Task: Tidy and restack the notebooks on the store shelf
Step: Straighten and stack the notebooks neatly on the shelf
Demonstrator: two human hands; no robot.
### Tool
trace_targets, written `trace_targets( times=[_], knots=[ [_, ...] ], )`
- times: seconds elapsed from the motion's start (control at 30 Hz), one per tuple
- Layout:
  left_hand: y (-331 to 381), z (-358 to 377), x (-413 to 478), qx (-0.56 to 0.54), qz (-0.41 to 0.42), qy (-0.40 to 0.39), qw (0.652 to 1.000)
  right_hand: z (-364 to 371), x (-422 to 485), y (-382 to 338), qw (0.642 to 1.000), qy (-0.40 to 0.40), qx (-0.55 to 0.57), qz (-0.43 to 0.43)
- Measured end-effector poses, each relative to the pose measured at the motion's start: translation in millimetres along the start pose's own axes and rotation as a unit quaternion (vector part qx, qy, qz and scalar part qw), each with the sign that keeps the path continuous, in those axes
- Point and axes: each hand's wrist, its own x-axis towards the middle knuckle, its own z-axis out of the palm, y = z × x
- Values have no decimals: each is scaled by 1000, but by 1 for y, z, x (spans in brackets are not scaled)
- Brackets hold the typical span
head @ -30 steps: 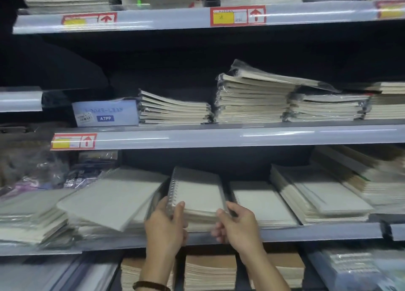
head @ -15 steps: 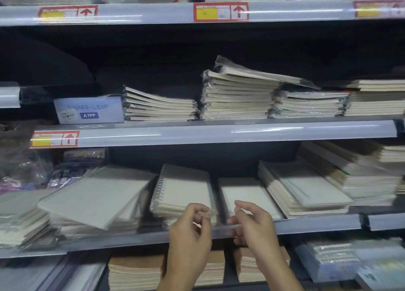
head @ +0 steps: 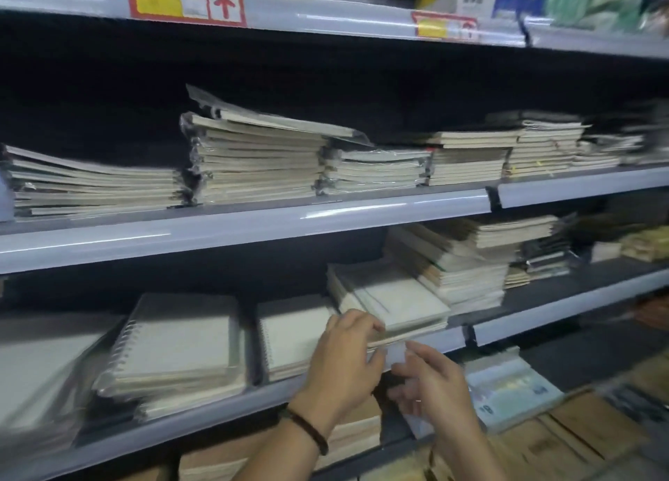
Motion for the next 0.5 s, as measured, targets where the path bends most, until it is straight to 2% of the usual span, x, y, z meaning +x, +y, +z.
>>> trace_targets(
  times=[0.13,0.3,0.5],
  knots=[
    [8,22,33,61,9,-19,998,-24,5,-10,1000,7,14,10],
    [10,37,53,101,-21,-77,992,-44,12,-20,1000,11,18,15],
    [8,33,57,108,-9,-84,990,-48,24,-23,999,24,11,22]
  ],
)
